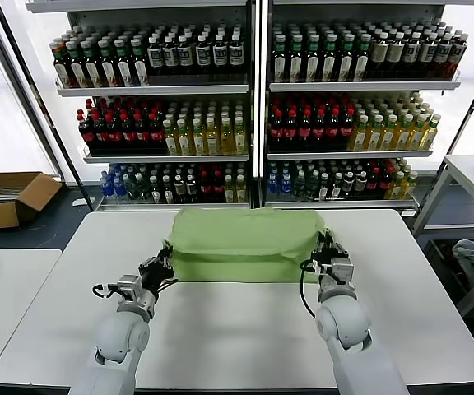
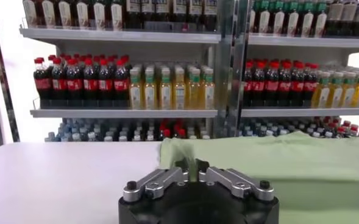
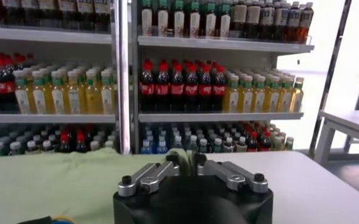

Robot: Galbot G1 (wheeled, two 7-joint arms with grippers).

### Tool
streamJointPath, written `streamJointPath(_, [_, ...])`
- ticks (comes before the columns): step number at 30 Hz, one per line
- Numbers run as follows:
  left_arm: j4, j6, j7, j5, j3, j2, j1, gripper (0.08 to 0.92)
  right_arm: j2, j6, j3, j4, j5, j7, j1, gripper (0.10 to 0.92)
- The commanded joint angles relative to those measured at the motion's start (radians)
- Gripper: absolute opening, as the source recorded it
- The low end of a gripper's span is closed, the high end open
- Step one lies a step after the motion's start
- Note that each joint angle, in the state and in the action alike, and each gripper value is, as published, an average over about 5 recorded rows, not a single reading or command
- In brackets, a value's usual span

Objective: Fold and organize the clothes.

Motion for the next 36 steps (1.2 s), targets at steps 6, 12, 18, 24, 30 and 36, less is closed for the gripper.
streamJointPath(6, [0.011,0.046,-0.01,0.019,-0.002,0.008,-0.004,0.397,0.033,-0.013,0.007,-0.105,0.075,0.048,0.098,0.584])
streamJointPath(12, [-0.014,0.066,-0.01,0.026,0.001,0.003,0.02,0.57,0.014,-0.099,0.028,-0.079,0.098,0.081,0.052,0.753])
streamJointPath(18, [-0.026,0.077,-0.009,0.034,-0.002,0.004,0.037,0.742,-0.002,-0.12,0.045,-0.043,0.137,0.097,0.013,0.821])
streamJointPath(24, [-0.039,0.084,-0.008,0.035,-0.007,0.008,0.049,0.82,0.011,-0.09,0.049,-0.031,0.206,0.117,0.017,0.823])
streamJointPath(30, [-0.059,0.089,-0.008,0.034,-0.016,0.015,0.065,0.823,-0.005,-0.13,0.043,0.001,0.176,0.129,-0.017,0.823])
streamJointPath(36, [-0.067,0.09,-0.012,0.033,-0.022,0.019,0.066,0.823,-0.038,-0.132,0.052,0.063,0.141,0.12,-0.111,0.823])
